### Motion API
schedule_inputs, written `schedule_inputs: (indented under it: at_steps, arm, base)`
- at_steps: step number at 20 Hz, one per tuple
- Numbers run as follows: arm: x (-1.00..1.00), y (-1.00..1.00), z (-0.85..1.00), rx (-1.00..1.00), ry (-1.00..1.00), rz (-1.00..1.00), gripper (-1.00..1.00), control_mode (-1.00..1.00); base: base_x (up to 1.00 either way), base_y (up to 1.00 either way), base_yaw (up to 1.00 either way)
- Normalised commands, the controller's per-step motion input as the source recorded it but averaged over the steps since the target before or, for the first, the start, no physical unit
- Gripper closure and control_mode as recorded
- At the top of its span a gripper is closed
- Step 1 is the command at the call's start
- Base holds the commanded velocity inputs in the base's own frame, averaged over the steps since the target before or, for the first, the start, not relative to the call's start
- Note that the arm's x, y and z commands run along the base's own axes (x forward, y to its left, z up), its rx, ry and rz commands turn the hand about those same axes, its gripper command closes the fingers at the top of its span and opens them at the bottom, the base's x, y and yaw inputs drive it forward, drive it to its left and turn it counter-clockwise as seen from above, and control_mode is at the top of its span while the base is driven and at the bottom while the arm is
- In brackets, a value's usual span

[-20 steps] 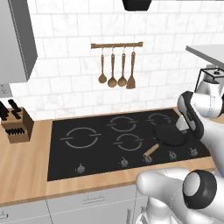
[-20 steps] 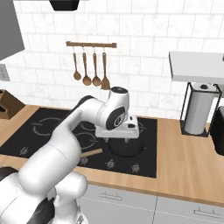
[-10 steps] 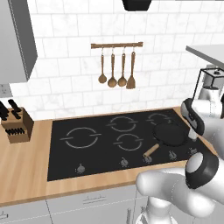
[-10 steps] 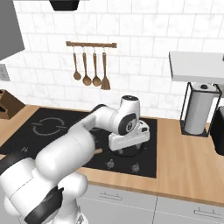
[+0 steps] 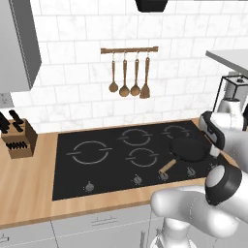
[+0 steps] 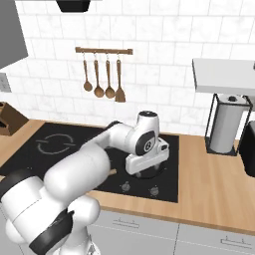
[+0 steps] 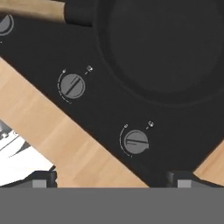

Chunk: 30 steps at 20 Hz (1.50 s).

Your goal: Turn off the front right burner of the stove.

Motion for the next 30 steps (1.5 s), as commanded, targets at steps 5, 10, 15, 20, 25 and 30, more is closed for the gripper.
schedule_inputs:
  at_steps: [5, 10, 15, 20, 25, 30]
  arm:
    - [0.03, 0.0, -0.22, 0.0, 0.0, 0.26, -1.0, -1.0]
    - [0.0, 0.0, -0.08, 0.0, 0.0, 0.38, -1.0, -1.0]
    - [0.0, 0.0, -0.01, 0.0, 0.0, 0.38, -1.0, -1.0]
    - [0.0, -0.07, -0.05, 0.0, -0.01, 0.25, -1.0, -1.0]
    - [-0.02, -0.07, -0.08, 0.0, 0.0, 0.22, -1.0, -1.0]
    - [0.0, -0.01, -0.07, 0.0, 0.0, 0.22, -1.0, -1.0]
  base:
    - [0.0, 0.0, 0.0]
    - [0.0, 0.0, 0.0]
    - [0.0, 0.0, 0.0]
    - [0.0, 0.0, 0.0]
    - [0.0, 0.0, 0.0]
    - [0.0, 0.0, 0.0]
